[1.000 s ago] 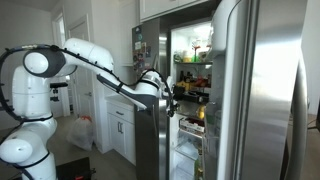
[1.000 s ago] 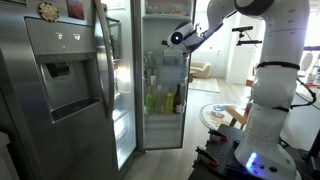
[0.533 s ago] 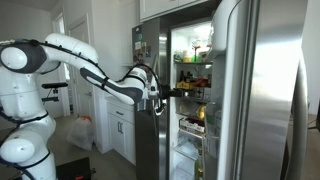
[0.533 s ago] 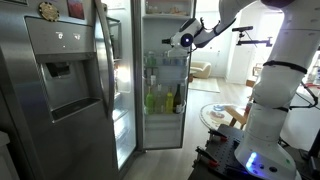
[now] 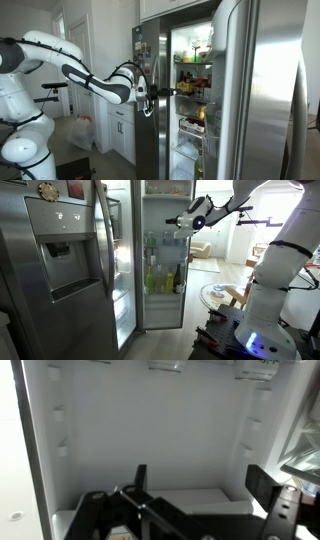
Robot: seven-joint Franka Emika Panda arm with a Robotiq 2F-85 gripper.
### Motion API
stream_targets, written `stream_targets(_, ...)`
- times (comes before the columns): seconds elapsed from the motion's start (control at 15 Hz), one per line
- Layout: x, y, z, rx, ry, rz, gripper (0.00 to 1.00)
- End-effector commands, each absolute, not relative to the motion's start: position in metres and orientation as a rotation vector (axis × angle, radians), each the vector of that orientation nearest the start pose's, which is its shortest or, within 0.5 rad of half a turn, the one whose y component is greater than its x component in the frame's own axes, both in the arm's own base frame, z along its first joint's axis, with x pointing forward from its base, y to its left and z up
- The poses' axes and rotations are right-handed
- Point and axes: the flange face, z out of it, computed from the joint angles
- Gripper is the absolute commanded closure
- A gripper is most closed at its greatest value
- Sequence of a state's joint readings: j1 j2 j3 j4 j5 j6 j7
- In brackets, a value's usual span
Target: Remove the blue can from the second shelf from the bottom and place it on the third shelf
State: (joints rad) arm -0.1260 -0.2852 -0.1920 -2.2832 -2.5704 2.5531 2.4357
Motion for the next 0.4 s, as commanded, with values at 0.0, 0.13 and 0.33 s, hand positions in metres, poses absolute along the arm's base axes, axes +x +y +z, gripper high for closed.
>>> stream_targets(0.0,0.4686,-0.1522,0.5057,1.796,-0.44,1.822,0.0)
stream_targets(0.13,0.4666,-0.1518,0.5052,1.798,-0.441,1.822,0.0)
stream_targets(0.33,0.4665,-0.1512,0.5048,1.799,-0.44,1.822,0.0)
